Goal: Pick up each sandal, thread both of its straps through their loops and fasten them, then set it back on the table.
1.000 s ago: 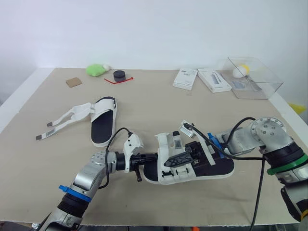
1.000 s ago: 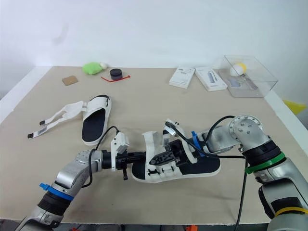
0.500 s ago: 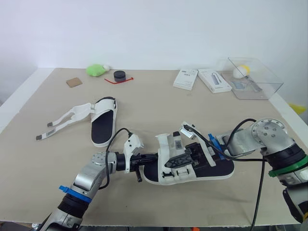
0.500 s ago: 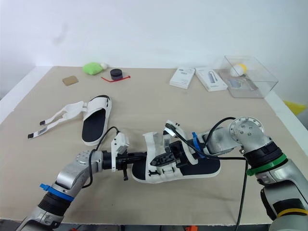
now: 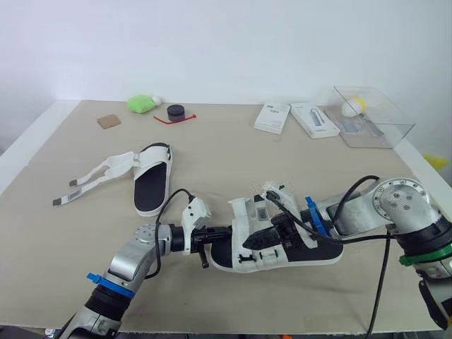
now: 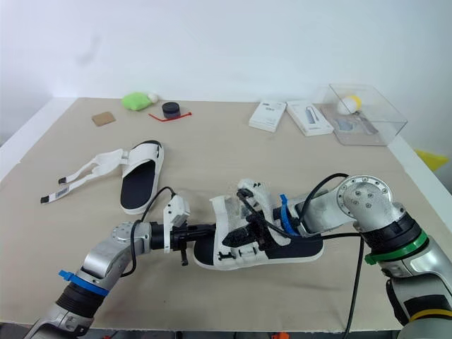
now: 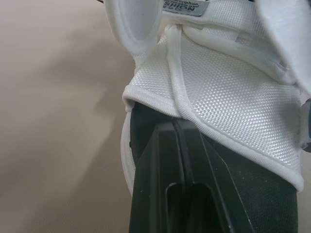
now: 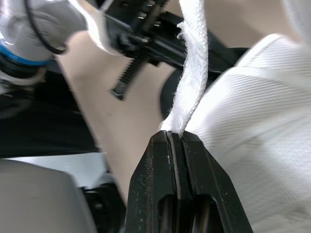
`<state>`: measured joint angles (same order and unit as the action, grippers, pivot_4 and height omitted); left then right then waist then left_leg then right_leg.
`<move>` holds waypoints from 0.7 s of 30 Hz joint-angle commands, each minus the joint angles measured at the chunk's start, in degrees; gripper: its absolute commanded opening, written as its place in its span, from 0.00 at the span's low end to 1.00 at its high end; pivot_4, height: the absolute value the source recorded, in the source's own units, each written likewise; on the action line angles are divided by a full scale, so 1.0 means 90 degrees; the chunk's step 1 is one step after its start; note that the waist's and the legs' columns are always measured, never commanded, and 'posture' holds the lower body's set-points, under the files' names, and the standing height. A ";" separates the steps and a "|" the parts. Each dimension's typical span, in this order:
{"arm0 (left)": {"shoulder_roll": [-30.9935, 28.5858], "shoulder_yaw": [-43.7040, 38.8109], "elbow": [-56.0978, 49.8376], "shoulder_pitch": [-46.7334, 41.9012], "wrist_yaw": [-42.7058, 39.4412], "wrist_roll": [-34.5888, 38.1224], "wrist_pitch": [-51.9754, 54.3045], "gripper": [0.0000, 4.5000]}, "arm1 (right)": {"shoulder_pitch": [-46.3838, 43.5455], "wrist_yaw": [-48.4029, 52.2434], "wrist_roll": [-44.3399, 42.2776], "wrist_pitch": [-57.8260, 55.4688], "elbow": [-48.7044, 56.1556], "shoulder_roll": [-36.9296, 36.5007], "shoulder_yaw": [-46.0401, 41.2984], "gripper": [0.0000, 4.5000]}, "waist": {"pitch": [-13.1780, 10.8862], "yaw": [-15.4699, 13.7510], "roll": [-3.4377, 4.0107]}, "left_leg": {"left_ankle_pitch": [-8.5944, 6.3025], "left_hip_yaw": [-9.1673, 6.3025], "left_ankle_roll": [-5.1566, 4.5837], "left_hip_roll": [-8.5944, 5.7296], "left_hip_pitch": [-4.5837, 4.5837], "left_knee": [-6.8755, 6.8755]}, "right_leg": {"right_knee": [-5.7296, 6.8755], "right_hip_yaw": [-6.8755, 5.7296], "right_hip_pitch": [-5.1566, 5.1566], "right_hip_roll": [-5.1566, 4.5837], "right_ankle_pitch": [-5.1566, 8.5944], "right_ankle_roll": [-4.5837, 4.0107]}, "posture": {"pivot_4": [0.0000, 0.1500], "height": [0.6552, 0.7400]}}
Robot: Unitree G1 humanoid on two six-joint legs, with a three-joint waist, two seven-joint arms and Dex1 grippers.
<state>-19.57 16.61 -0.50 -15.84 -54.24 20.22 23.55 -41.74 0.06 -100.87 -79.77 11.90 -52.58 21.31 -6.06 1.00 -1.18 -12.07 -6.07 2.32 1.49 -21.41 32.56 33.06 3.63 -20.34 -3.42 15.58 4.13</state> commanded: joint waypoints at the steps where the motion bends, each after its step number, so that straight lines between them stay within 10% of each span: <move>1: -0.0075 0.0241 0.0446 0.0185 0.0173 -0.0374 0.0215 0.00 | 0.0165 0.0381 0.0663 -0.0324 0.0453 0.0022 0.0004 0.02 | 0.0001 -0.0002 0.0000 | 0.0000 -0.0001 0.0000 0.0000 0.0000 -0.0001 | 0.0000 0.0000 0.0000 0.0000 0.0000 0.0000 | 1.00 1.00; 19: -0.0071 0.0240 0.0452 0.0216 0.0179 -0.0376 0.0201 0.00 | 0.0266 0.1915 0.1910 -0.0547 0.1225 0.0039 -0.0572 0.02 | -0.0002 -0.0011 -0.0004 | -0.0001 -0.0010 0.0002 -0.0010 -0.0004 -0.0002 | -0.0001 -0.0003 0.0001 -0.0003 0.0003 0.0004 | 1.00 1.00; 21: -0.0077 0.0245 0.0448 0.0221 0.0169 -0.0374 0.0204 0.00 | 0.0216 0.2170 0.1888 -0.0555 0.1172 0.0004 -0.0773 0.15 | -0.0004 -0.0011 -0.0007 | -0.0001 -0.0010 0.0003 -0.0012 -0.0003 -0.0002 | -0.0001 -0.0003 0.0001 -0.0003 0.0004 0.0007 | 1.00 1.00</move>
<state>-19.34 16.75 -0.53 -15.85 -54.21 20.22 23.52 -39.22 17.41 -83.84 -84.12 21.48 -51.35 17.10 -6.10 0.90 -1.25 -12.08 -6.16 2.35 1.38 -21.44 32.54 33.06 3.60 -20.33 -3.45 15.62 4.19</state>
